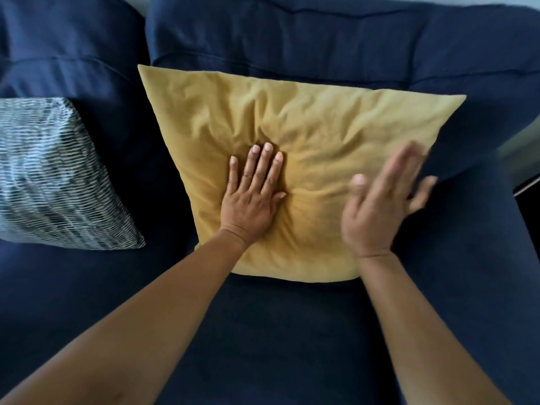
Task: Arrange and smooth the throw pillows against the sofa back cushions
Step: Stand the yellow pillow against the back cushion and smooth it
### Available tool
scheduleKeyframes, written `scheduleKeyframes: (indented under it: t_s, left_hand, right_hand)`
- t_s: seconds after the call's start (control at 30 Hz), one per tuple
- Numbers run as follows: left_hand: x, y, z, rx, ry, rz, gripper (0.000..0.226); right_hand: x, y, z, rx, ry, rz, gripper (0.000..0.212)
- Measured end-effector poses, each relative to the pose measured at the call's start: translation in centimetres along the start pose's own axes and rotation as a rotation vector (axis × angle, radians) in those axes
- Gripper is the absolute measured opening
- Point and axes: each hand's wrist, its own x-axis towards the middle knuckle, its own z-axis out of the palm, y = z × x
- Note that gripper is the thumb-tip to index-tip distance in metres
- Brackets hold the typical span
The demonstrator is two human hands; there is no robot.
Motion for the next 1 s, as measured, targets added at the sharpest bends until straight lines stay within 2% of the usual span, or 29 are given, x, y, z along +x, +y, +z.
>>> scheduleKeyframes:
  t_s: [0.07, 0.13, 0.27, 0.33, 0.43, 0.53, 0.6, 0.67, 0.73, 0.8, 0.87, 1.0]
  left_hand:
    - [0.1, 0.1, 0.2, -0.015, -0.003, 0.007, 0.063]
    - [0.2, -0.4, 0.0, -0.020, -0.006, 0.024, 0.063]
    - [-0.8, -3.3, -0.4, 0.051, -0.037, 0.089, 0.063]
    - [-1.3, -5.8, -0.7, 0.113, -0.096, 0.063, 0.063]
    - [-1.6, -8.4, -1.9, 0.153, -0.150, -0.022, 0.064]
    - [-1.2, -8.1, -4.6, 0.098, -0.090, -0.119, 0.063]
    - [0.1, -6.3, -7.0, -0.015, 0.009, -0.190, 0.062]
    - [2.0, -3.8, -8.5, -0.108, 0.063, -0.161, 0.061]
    - [3.7, -1.8, -8.8, -0.141, 0.004, -0.092, 0.060]
    - [5.0, -2.2, -8.3, -0.078, -0.135, -0.090, 0.063]
    - [5.5, -5.4, -7.7, 0.025, -0.257, -0.172, 0.065]
    - [4.7, -12.7, -8.9, 0.143, -0.352, -0.307, 0.068]
  right_hand:
    - [-1.5, -3.6, 0.7, 0.098, -0.085, -0.243, 0.062]
    - [-3.5, -5.2, 2.5, 0.049, -0.190, -0.454, 0.061]
    - [-3.6, -0.5, 5.5, -0.187, -0.288, -0.675, 0.064]
    - [-2.5, 2.7, 5.2, -0.205, -0.357, -0.638, 0.067]
    - [-1.6, 6.2, 3.6, -0.194, -0.438, -0.364, 0.068]
    - [-1.2, 5.6, 0.9, -0.189, -0.336, -0.074, 0.063]
    - [0.0, 2.2, -0.5, -0.096, -0.240, -0.100, 0.062]
    - [1.4, -2.4, -1.0, 0.002, -0.225, -0.249, 0.061]
    - [2.4, -6.3, -0.5, 0.022, -0.300, -0.392, 0.059]
    - [3.6, -7.3, 0.5, -0.043, -0.409, -0.477, 0.059]
    - [5.3, -5.0, 1.1, -0.110, -0.510, -0.471, 0.060]
    - [8.2, 2.6, 0.2, -0.233, -0.582, -0.248, 0.062]
